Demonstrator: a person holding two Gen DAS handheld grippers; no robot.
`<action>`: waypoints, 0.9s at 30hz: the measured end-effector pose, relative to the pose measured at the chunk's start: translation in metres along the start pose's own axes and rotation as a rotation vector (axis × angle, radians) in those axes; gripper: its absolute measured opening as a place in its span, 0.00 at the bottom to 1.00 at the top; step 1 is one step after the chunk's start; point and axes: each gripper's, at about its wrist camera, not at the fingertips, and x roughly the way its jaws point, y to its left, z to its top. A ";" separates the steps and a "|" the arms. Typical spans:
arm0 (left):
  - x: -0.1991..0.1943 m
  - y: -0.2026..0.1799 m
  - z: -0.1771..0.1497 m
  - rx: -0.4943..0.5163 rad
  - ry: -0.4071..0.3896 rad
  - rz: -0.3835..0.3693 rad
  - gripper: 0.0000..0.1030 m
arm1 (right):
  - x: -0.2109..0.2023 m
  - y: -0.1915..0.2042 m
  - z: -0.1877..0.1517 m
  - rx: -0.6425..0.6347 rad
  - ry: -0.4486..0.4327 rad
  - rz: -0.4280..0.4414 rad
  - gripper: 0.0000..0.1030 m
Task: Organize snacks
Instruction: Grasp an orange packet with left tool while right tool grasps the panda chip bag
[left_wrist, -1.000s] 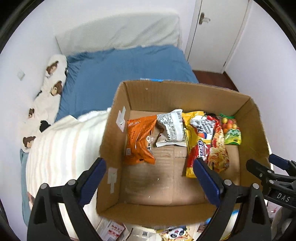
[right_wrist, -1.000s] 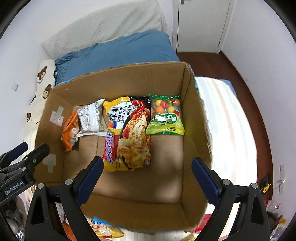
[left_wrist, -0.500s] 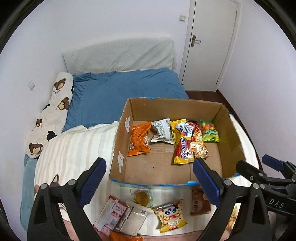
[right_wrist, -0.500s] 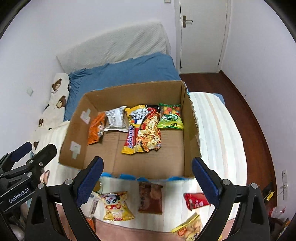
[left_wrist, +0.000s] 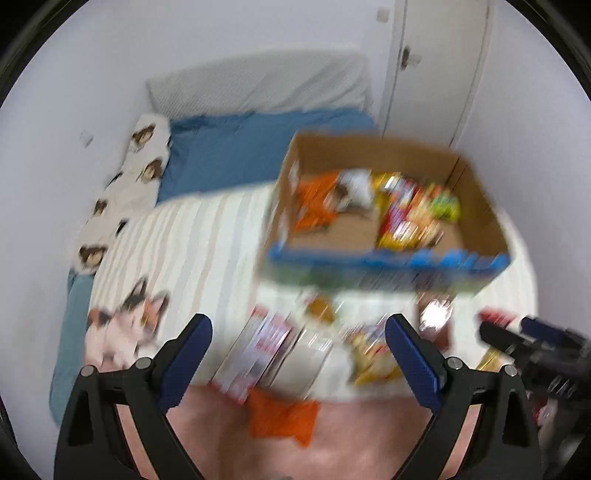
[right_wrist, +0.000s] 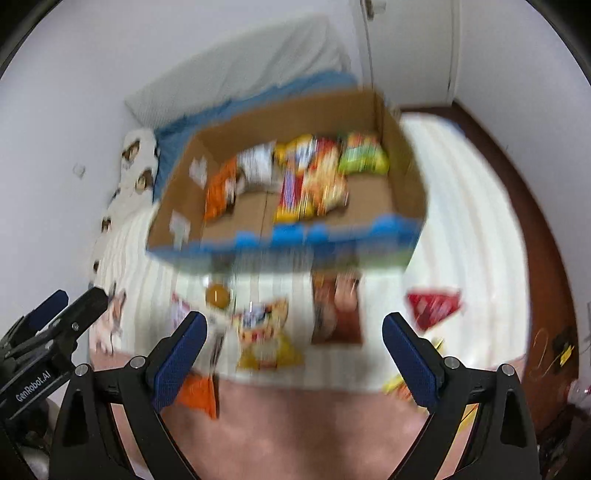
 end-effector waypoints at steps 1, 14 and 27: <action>0.012 0.006 -0.014 -0.002 0.043 0.014 0.93 | 0.008 -0.001 -0.006 0.001 0.024 0.003 0.95; 0.132 0.074 -0.130 -0.633 0.528 -0.352 0.93 | 0.092 -0.006 -0.047 0.003 0.223 0.013 0.95; 0.161 0.087 -0.128 -0.732 0.458 -0.240 0.53 | 0.173 0.034 -0.022 -0.025 0.280 0.007 0.95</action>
